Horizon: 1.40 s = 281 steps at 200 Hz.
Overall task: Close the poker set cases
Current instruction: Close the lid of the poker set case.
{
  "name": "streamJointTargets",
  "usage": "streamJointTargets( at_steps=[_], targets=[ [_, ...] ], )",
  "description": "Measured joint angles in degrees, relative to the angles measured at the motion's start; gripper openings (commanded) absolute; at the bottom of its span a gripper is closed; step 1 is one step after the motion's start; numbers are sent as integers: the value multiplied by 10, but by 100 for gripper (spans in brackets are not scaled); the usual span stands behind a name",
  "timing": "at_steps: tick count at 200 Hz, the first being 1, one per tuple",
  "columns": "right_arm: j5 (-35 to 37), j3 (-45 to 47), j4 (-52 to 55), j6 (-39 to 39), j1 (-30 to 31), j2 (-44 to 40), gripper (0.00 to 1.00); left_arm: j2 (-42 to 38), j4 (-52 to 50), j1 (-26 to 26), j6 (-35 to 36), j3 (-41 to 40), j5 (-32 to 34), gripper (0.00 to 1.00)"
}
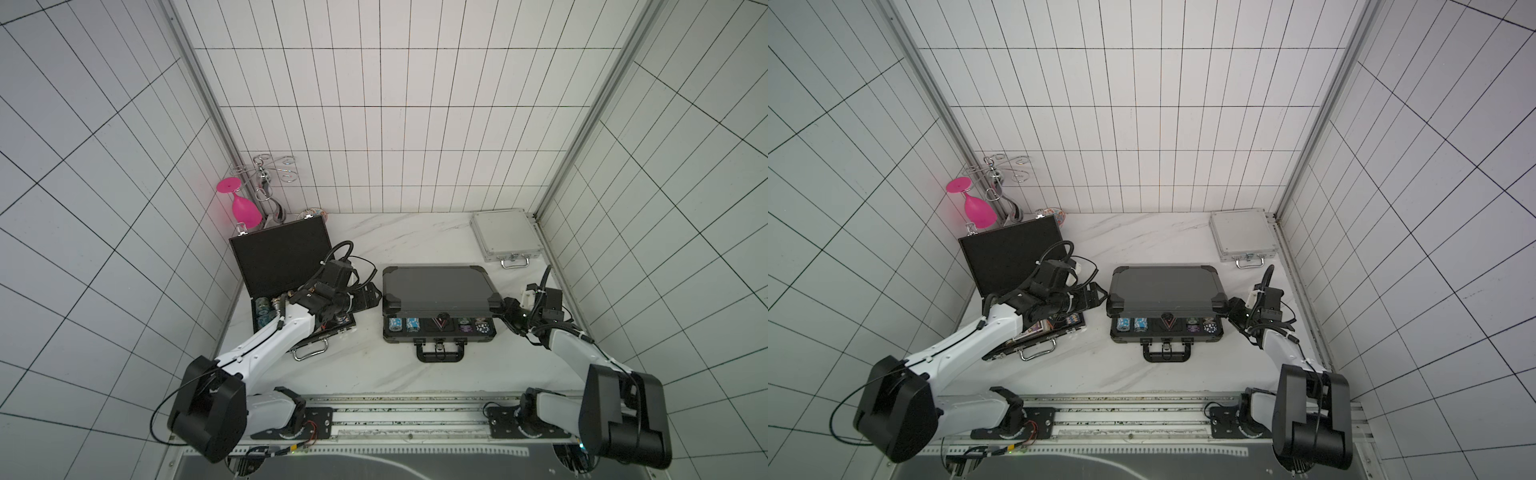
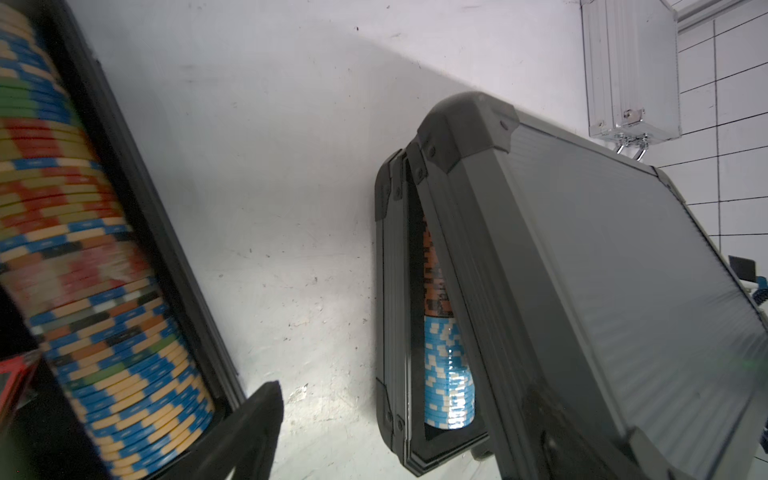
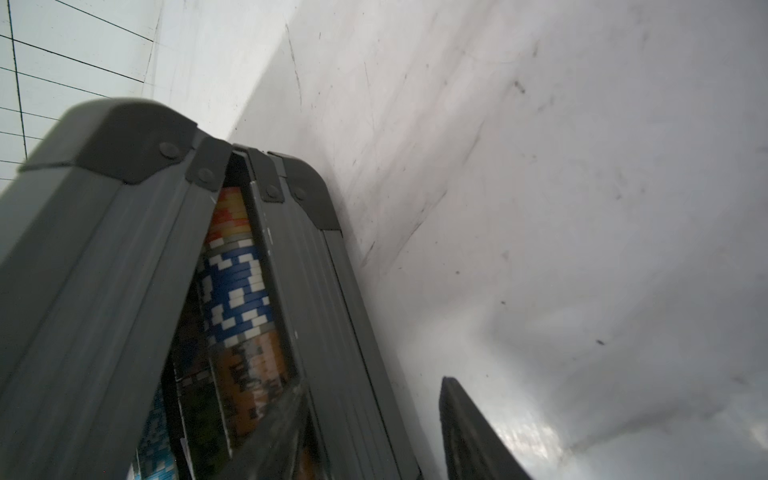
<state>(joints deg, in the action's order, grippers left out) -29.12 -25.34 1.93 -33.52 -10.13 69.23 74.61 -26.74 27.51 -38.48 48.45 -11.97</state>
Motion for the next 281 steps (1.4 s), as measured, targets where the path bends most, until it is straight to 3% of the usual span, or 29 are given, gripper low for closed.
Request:
streamJointTargets(
  at_steps=[39, 114, 170, 219, 249, 281],
  targets=[
    [20, 0, 8, 15, -5, 9, 53, 66, 10, 20, -26, 13, 60, 91],
    [50, 0, 20, 37, -13, 16, 53, 144, 32, 23, -43, 10, 78, 91],
    [74, -2, 55, 56, -12, -4, 54, 148, 45, 24, -42, 8, 92, 91],
    [129, -55, 126, 47, -11, -70, 55, 123, -57, 71, -14, 104, 215, 90],
    [129, -107, 124, 29, -5, -81, 55, 85, -42, 87, -16, 121, 209, 90],
    [112, -139, 119, 32, 17, -65, 56, 98, -19, 88, -16, 121, 148, 91]
  ],
)
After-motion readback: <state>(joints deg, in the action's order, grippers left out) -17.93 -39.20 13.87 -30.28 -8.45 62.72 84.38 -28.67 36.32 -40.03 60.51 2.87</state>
